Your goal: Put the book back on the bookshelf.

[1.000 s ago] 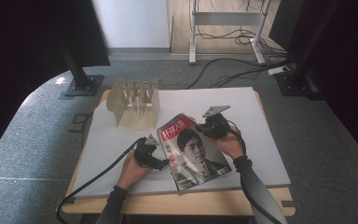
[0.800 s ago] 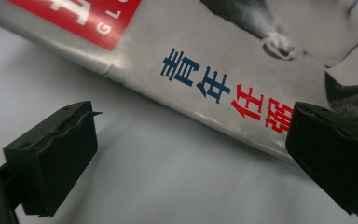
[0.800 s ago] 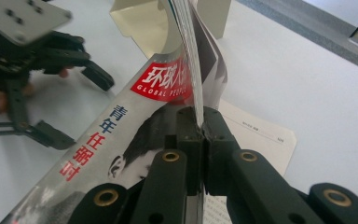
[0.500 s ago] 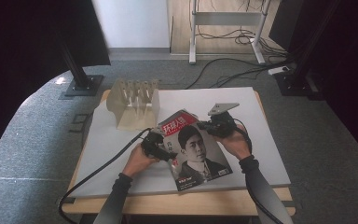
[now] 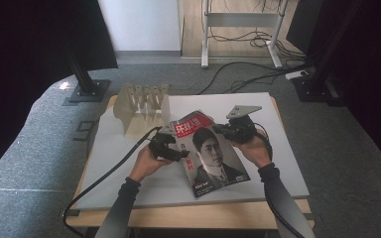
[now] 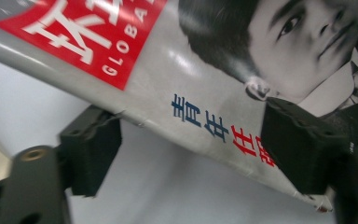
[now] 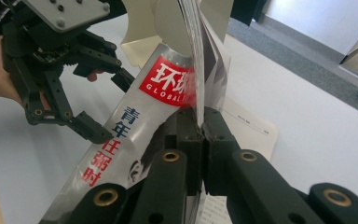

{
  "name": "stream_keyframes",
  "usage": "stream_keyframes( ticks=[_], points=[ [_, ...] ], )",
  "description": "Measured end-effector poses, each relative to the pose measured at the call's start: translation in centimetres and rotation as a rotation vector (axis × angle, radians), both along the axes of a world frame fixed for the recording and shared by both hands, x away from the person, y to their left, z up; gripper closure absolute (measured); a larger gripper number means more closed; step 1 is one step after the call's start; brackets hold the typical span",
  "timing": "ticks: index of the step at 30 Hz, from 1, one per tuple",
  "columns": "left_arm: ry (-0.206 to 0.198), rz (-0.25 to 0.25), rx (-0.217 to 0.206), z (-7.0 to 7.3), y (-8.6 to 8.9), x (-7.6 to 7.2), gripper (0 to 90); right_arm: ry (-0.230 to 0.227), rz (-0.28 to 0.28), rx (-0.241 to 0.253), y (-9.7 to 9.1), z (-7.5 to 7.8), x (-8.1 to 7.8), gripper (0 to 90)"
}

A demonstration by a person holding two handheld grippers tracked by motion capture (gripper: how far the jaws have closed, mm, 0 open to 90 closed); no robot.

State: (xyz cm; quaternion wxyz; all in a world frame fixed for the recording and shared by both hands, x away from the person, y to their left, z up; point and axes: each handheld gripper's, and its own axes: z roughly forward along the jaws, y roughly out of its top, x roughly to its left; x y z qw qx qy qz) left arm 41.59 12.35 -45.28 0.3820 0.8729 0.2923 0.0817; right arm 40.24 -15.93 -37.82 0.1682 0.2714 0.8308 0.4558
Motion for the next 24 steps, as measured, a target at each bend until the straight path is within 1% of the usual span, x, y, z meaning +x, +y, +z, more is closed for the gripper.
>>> stream_keyframes(
  ticks=[3,4,6,8,11,12,15,18,21,24],
  points=[
    [-0.007,0.004,0.008,1.0,-0.1,0.1,34.5,-0.013,-0.002,0.009,-0.2,0.4,-0.1,85.8],
    [-0.004,0.012,0.011,1.2,0.0,0.2,37.9,-0.018,0.000,0.012,-0.3,0.5,-0.1,85.8],
    [0.016,0.015,0.007,1.6,0.1,0.4,44.2,-0.019,0.000,0.023,-0.4,0.7,-0.2,85.8],
    [0.025,0.016,0.017,1.9,0.1,0.6,49.5,-0.022,0.002,0.027,-0.5,0.8,-0.2,85.8],
    [0.056,0.033,0.000,2.3,0.3,0.9,56.5,-0.024,0.005,0.024,-0.5,1.0,-0.3,85.8],
    [0.060,0.039,-0.006,2.5,0.2,0.9,58.8,-0.026,0.005,0.022,-0.5,1.0,-0.3,85.8],
    [0.062,0.034,-0.006,3.1,0.2,0.9,63.5,-0.033,0.000,0.019,-0.6,1.1,-0.2,85.8],
    [0.064,0.040,-0.025,3.7,0.4,0.8,67.9,-0.036,-0.010,0.023,-0.7,1.3,-0.2,85.8],
    [0.041,0.036,-0.023,4.5,0.5,0.6,71.1,-0.046,-0.013,0.024,-0.9,1.5,-0.1,85.7],
    [-0.003,0.037,-0.023,5.5,0.5,0.2,73.7,-0.060,-0.026,0.017,-0.9,1.7,0.0,85.6]
  ],
)
